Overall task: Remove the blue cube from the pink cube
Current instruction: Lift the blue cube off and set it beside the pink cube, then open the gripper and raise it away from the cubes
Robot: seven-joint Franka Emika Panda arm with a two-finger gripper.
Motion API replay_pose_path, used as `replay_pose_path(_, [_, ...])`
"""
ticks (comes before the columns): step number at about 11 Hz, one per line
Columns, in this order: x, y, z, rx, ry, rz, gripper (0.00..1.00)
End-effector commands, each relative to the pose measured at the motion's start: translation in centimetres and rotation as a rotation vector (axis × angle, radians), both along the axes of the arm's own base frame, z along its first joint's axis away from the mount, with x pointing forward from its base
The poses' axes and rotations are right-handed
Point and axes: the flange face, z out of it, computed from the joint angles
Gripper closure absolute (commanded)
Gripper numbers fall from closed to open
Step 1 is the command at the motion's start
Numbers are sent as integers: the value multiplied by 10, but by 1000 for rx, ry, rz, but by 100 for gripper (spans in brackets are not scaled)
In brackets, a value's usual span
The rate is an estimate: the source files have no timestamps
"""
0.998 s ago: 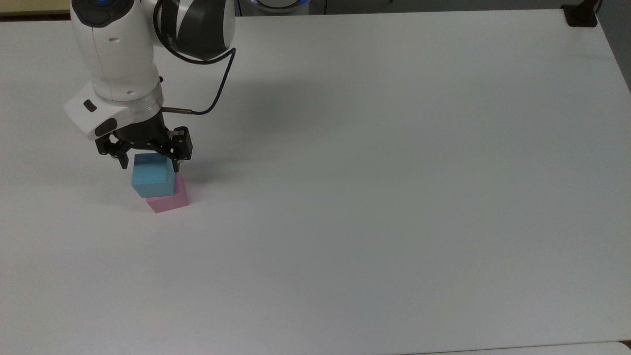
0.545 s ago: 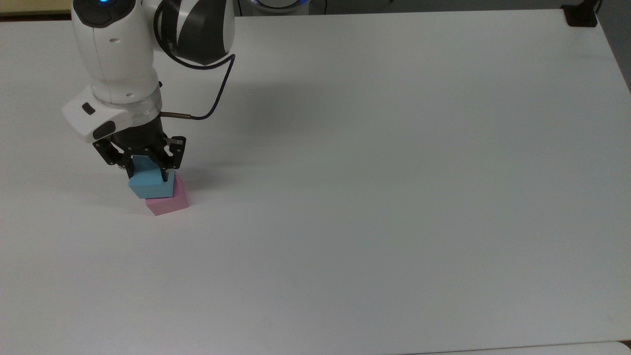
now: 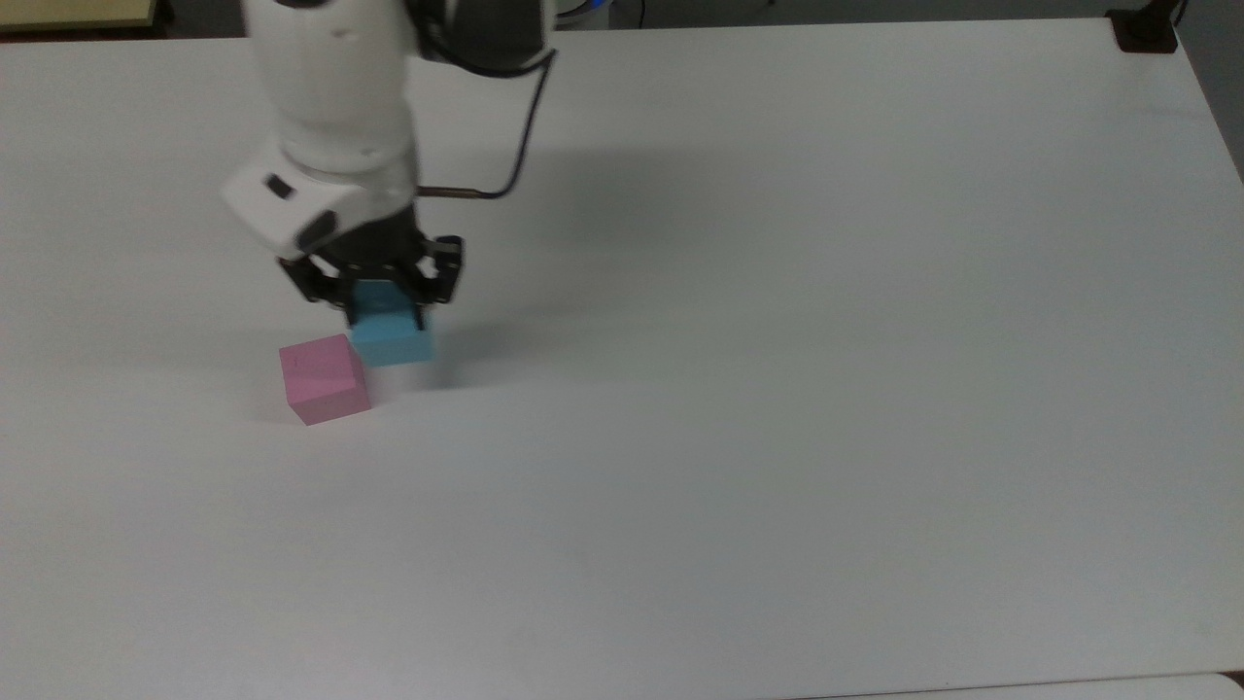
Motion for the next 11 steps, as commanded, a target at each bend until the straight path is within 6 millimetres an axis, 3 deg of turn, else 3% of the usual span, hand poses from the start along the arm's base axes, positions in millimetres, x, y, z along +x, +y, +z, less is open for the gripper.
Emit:
replay_pose_path(1, [6,58,-49,3,-11,-31,53])
replay_pose_path(2, [4,69,-60,-7,-16,-21,48])
replay_pose_path(3, [3,73,-64,-17,-24,-22,35])
replay_pose_path(4, [2,73,-62,-19,-21,-25,0])
replay_pose_path(6, [-11,76,-33,-28,18,-36,0])
replay_pose_path(8, [-36,100,17,-36,58,-75,0])
replay_pose_path(11, [-85,99,95,-3,119,-147,0])
